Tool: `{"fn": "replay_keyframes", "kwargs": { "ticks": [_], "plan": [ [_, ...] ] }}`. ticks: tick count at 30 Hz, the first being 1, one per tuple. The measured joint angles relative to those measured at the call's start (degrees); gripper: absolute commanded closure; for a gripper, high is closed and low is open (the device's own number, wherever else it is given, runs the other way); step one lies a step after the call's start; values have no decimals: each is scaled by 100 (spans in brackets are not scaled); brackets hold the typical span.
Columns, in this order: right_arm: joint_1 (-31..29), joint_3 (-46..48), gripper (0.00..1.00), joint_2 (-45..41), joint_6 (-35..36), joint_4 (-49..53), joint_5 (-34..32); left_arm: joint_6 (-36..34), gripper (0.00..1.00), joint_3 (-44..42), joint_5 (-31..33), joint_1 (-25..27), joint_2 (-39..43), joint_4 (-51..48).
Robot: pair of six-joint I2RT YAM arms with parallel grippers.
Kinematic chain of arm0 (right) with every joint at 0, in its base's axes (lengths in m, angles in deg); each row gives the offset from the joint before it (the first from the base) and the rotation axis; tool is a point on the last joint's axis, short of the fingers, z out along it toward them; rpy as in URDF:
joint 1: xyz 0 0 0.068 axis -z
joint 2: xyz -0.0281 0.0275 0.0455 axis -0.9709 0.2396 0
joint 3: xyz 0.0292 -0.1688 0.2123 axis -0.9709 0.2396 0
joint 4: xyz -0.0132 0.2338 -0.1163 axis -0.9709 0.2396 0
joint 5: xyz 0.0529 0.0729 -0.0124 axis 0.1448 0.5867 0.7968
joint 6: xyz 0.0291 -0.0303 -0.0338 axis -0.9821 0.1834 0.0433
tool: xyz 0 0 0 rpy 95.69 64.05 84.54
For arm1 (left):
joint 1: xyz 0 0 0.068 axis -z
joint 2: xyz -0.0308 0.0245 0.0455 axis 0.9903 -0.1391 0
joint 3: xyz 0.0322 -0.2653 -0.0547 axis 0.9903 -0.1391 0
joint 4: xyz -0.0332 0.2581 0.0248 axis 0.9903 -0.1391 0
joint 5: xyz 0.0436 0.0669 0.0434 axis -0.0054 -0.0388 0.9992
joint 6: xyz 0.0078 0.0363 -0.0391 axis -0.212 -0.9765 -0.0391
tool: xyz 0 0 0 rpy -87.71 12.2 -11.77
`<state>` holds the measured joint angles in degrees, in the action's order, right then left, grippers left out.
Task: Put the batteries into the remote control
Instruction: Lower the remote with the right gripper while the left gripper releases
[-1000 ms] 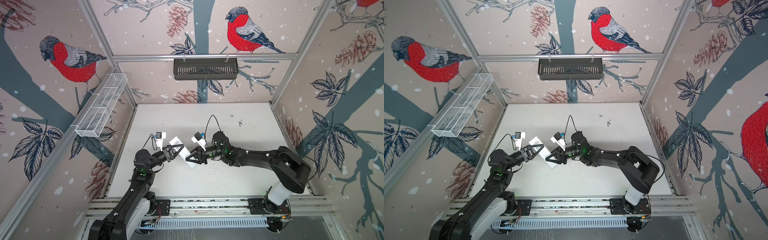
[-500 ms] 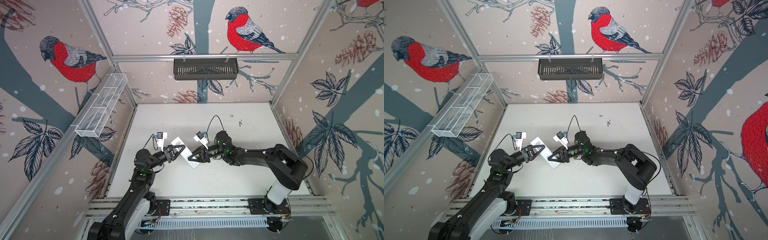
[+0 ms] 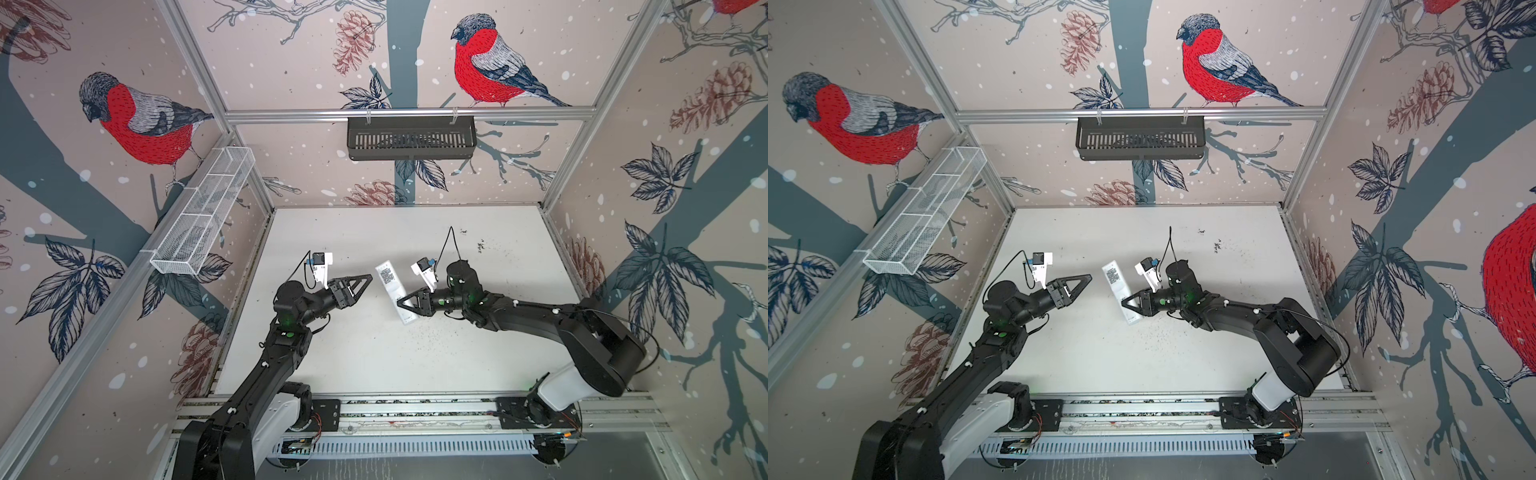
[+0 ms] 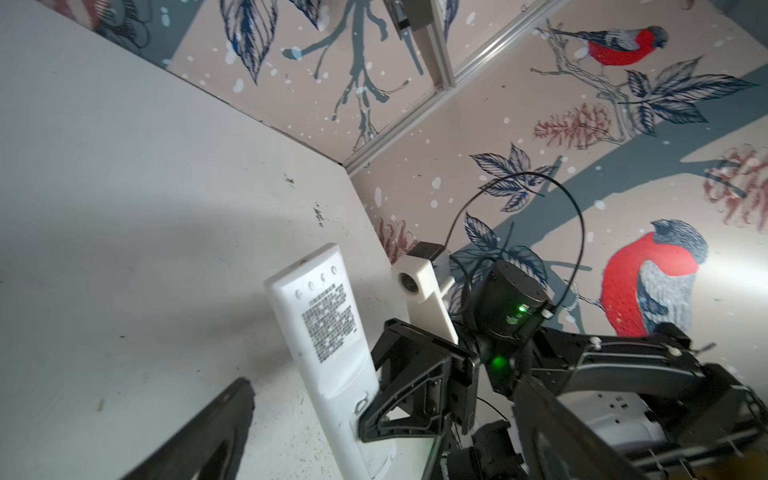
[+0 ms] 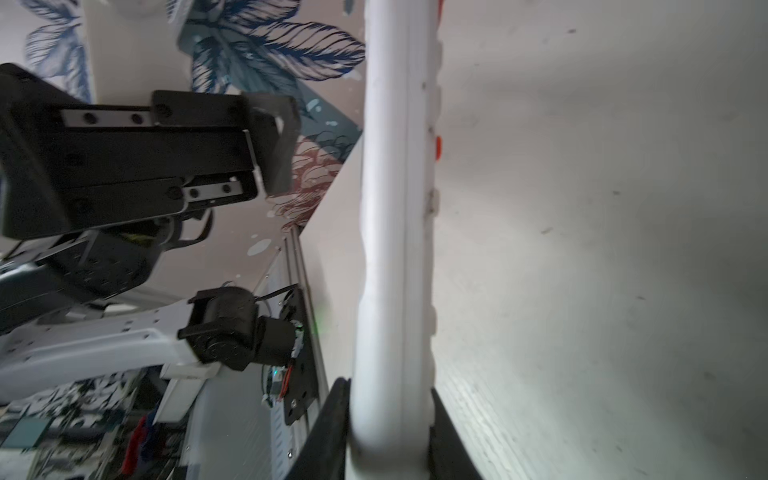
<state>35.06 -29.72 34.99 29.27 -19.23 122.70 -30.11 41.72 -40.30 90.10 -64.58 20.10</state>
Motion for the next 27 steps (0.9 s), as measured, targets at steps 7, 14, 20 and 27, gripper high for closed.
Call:
{"fn": "replay_keyframes", "kwargs": {
  "ticks": [7,14,20,27],
  "plan": [
    [13,-212,84,-190,365,1552,-2433,-778,3,304,1320,0,105,-1801],
    [-146,-417,86,192,339,2253,-4166,-1067,3,343,2065,0,448,-2693],
    [-313,-855,86,656,234,2723,-5075,-1193,3,396,2406,0,485,-2992],
    [-538,-1530,76,1381,192,3178,-5663,-1257,3,634,2673,0,83,-3117]
  ]
}}
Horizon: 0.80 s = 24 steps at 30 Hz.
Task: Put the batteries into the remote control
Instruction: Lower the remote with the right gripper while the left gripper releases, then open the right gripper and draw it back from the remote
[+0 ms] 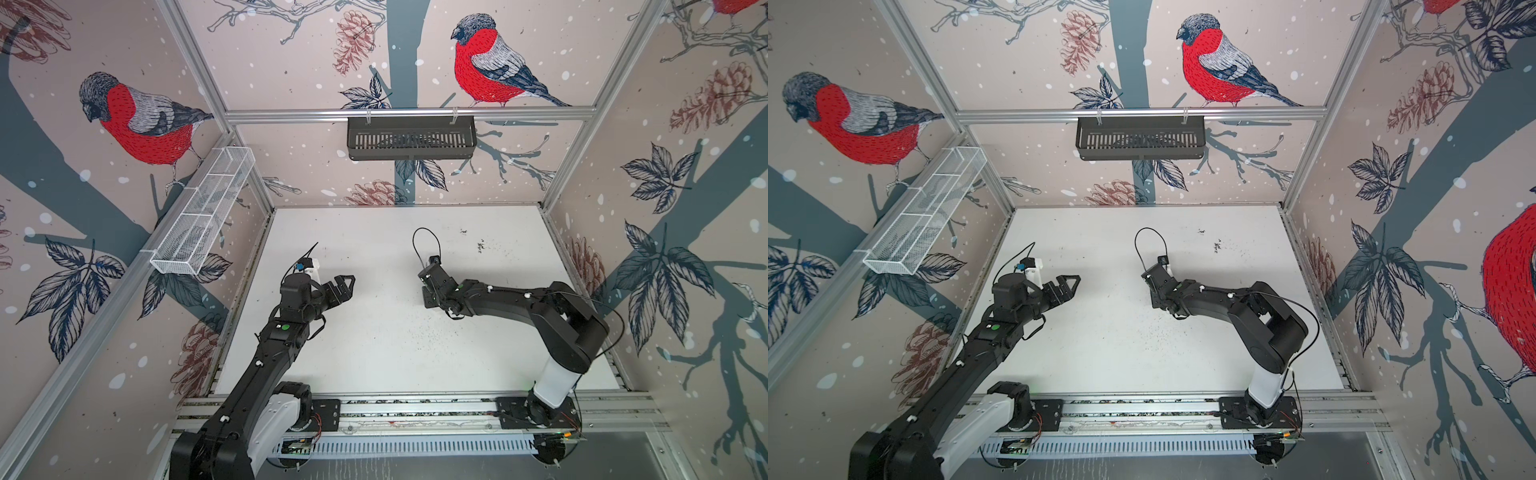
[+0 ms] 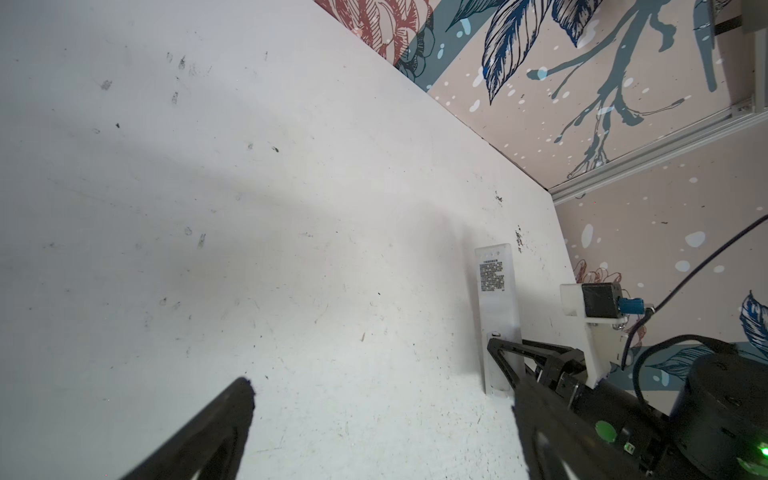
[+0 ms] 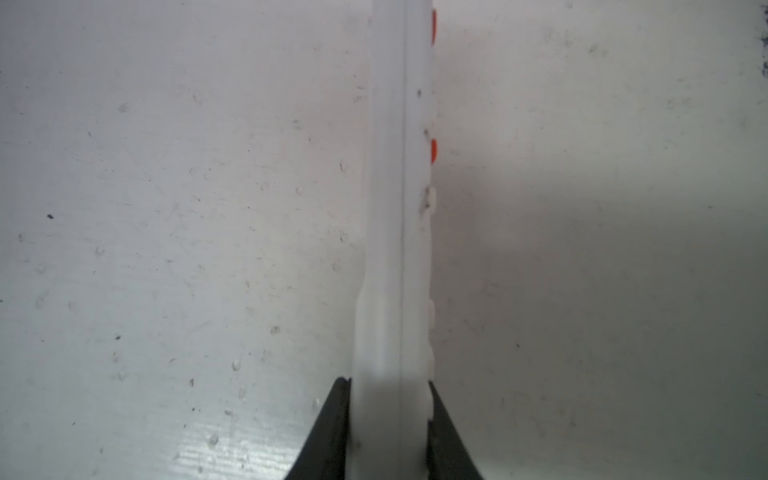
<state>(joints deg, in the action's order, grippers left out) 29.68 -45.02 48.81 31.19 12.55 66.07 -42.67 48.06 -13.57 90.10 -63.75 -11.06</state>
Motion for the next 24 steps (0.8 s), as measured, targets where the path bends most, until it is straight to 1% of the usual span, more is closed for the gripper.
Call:
{"fn": "replay_keyframes", "kwargs": {
  "ticks": [1,5,11,20,24],
  "plan": [
    [-70,-98,73,96,-15,48,-116,-20,3,2,9,0,-28,-2],
    [-299,-376,57,356,-153,197,-153,-28,3,2,15,0,-50,0],
    [-522,-802,44,656,-275,501,-138,-76,3,2,98,0,31,0],
    [-649,-1176,38,719,-267,603,-125,-81,3,-35,131,0,133,2],
    [-592,-1104,31,542,-227,597,37,-81,3,-42,101,0,111,7]
  ]
}}
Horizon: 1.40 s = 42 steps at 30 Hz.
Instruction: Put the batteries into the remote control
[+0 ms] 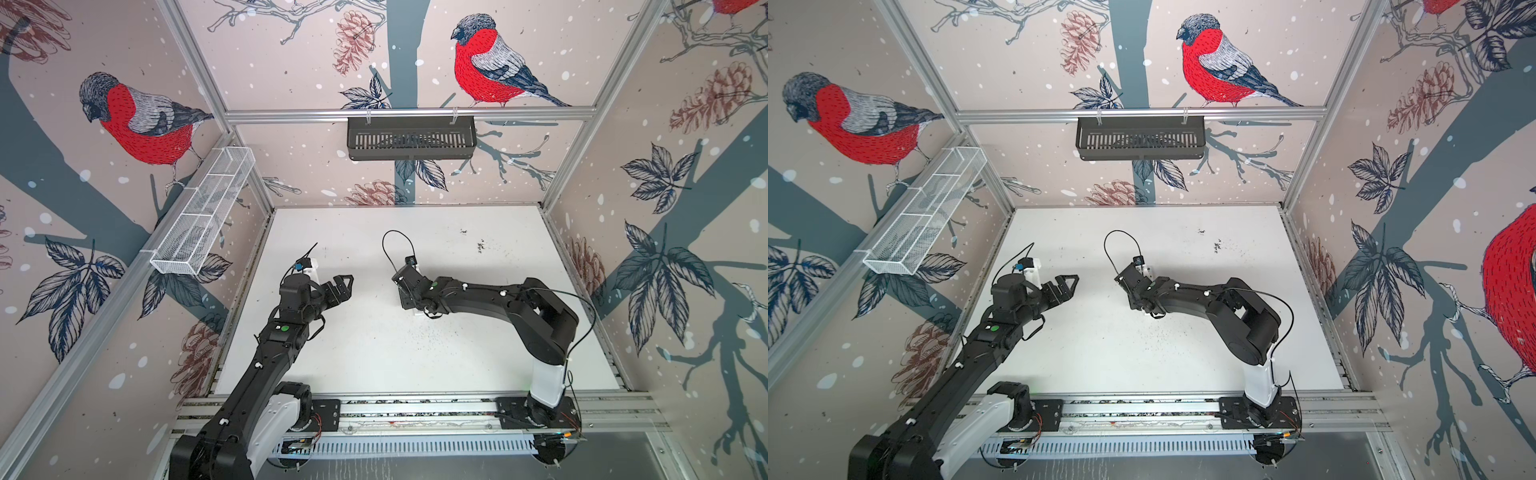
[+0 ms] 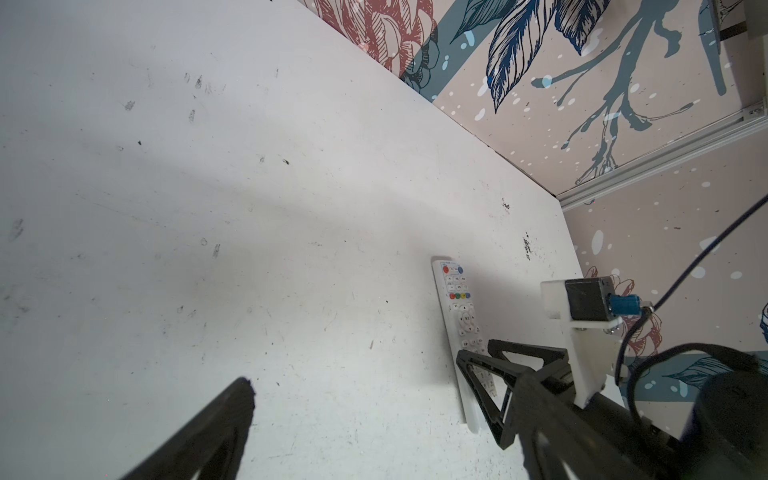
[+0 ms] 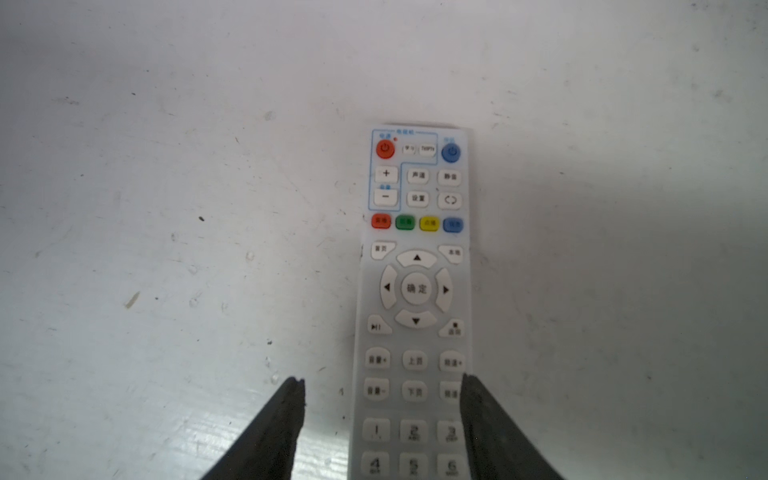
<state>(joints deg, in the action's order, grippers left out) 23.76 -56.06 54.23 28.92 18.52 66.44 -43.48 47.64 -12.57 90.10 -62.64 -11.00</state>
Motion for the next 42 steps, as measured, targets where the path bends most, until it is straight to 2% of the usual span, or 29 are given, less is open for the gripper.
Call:
{"fn": "replay_keyframes", "kwargs": {
  "ticks": [4,7,12,14,20,25,31,35,38,42],
  "plan": [
    [214,476,19,-675,240,-201,317,0,3,11,-192,0,-190,42],
    [479,944,0,-1263,535,-422,636,0,3,98,-275,0,-365,46],
    [1248,1554,0,-2120,1119,-551,916,-149,3,369,-208,42,-708,37],
    [1633,1751,1,-2382,1349,-614,1025,-308,3,514,90,122,-800,0],
    [2761,2210,0,-2881,2094,-1176,1121,-813,3,474,1445,221,-706,162],
    [3246,2533,0,-2750,2557,-1987,927,-1252,3,-448,2962,229,-225,1014],
    [3871,3248,0,-2695,2835,-3156,828,-1853,3,-1248,4273,227,-120,2063],
    [4325,3609,0,-2767,2815,-3871,901,-2177,3,-1495,4693,225,-538,2835],
    [4511,3932,0,-2900,2778,-4409,935,-2406,3,-1714,4782,223,-1117,3554],
    [4629,4308,1,-3075,2651,-5045,977,-2546,3,-1351,4865,210,-1902,3827]
  ]
}}
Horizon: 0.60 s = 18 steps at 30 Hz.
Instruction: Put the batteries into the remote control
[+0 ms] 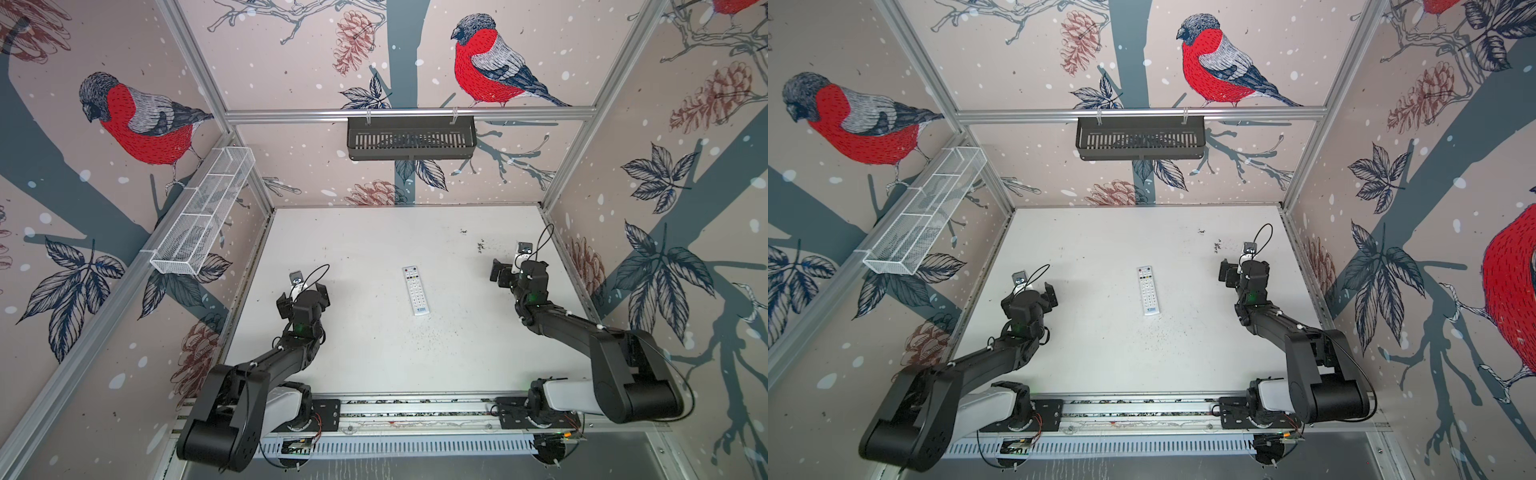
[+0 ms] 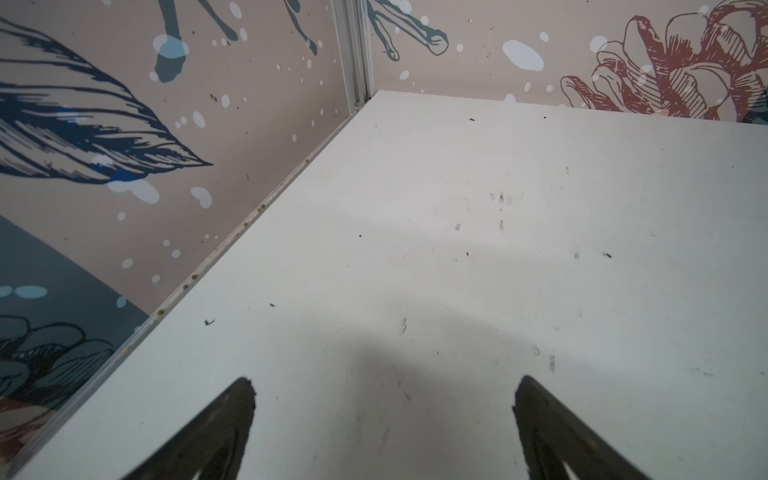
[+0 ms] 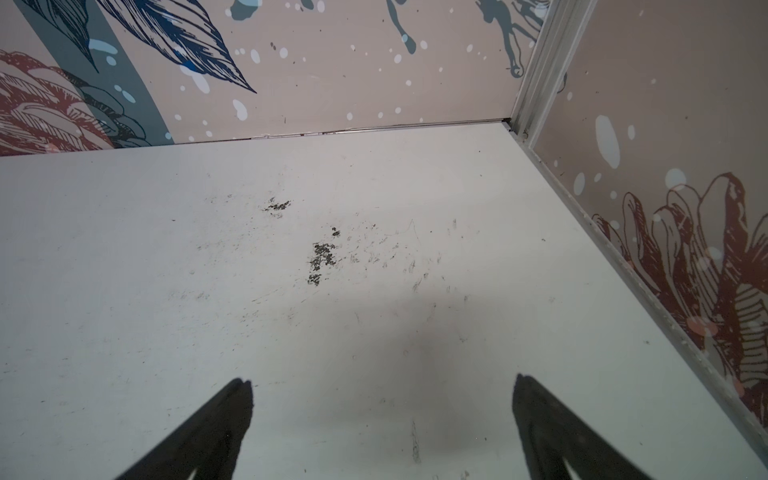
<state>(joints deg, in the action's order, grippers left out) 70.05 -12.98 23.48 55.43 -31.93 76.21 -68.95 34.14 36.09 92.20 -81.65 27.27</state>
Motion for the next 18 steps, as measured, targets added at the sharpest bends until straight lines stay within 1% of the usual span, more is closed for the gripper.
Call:
{"fn": "replay_keyframes", "kwargs": {
  "ticks": [3,5,9,13,16,18],
  "plan": [
    [90,50,0,-35,-35,-293,17,-146,3,195,-50,-7,-431,474],
    [151,79,1,-59,-138,-413,81,-269,3,240,-195,-9,-660,691],
    [422,205,0,-162,-302,-531,225,-507,4,516,-356,-24,-1093,999],
    [684,278,0,-205,-463,-636,428,-748,4,654,-459,-50,-1353,1276],
    [807,245,1,-190,-568,-651,605,-807,3,688,-481,-146,-1504,1462],
    [879,195,0,-166,-575,-654,682,-874,3,605,-658,-284,-1709,1882]
  ]
}}
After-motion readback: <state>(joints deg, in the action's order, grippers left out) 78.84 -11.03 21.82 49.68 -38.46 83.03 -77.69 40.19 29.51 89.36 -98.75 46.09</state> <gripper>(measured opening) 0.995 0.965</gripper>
